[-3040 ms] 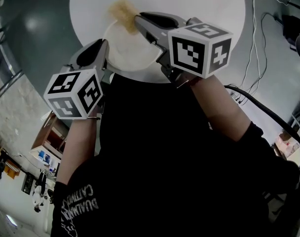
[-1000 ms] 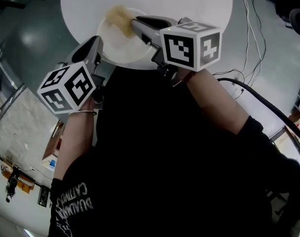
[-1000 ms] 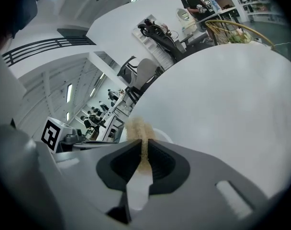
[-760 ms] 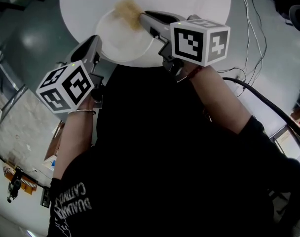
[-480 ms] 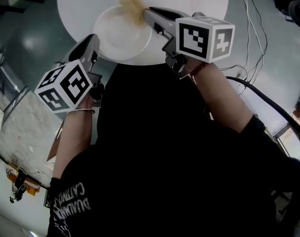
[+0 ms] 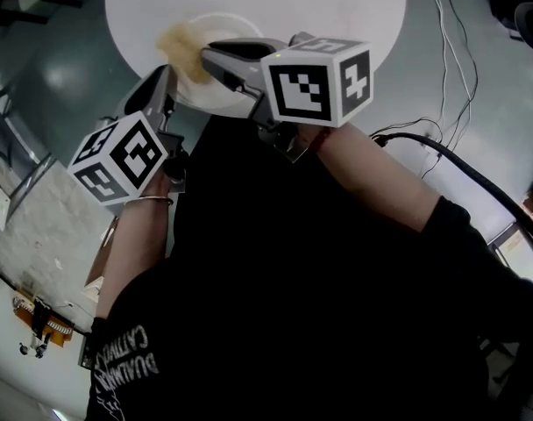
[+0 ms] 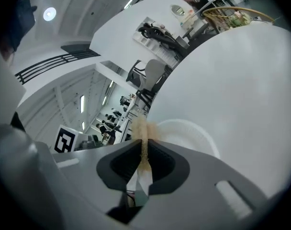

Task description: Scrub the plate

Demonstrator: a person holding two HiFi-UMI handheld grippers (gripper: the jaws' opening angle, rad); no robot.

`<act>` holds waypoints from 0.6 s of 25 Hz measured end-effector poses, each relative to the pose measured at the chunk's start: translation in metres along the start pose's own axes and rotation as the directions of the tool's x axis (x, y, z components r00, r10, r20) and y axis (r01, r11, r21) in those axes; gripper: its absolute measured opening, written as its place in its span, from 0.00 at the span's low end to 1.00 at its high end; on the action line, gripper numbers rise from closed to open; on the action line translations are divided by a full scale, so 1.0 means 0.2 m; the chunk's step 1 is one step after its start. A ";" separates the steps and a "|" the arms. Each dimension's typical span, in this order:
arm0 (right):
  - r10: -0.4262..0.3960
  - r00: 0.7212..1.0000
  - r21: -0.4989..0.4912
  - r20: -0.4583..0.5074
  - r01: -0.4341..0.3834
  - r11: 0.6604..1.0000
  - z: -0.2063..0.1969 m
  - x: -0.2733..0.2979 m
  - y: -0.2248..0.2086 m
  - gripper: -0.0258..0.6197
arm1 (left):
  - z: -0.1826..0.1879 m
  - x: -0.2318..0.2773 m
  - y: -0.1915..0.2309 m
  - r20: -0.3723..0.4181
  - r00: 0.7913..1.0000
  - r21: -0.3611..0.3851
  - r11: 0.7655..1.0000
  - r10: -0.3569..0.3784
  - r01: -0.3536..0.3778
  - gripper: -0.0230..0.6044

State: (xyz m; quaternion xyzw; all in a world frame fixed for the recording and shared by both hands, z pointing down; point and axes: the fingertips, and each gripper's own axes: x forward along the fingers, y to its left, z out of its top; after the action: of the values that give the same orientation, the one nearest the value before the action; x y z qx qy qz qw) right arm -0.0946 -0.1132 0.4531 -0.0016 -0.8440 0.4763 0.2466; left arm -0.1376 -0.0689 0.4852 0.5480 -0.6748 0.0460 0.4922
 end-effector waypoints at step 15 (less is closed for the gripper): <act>-0.148 0.987 -0.146 -0.062 0.138 0.980 -0.14 0.07 -0.04 0.11 | -0.02 -0.01 0.01 0.017 1.000 -0.043 0.999 -0.024 0.025 0.07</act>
State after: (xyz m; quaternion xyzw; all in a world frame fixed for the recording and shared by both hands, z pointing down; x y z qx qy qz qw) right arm -0.0929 -0.0923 0.4765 0.0245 -0.8641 0.3958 0.3099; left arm -0.1367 -0.0642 0.4879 0.5460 -0.6728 0.0210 0.4988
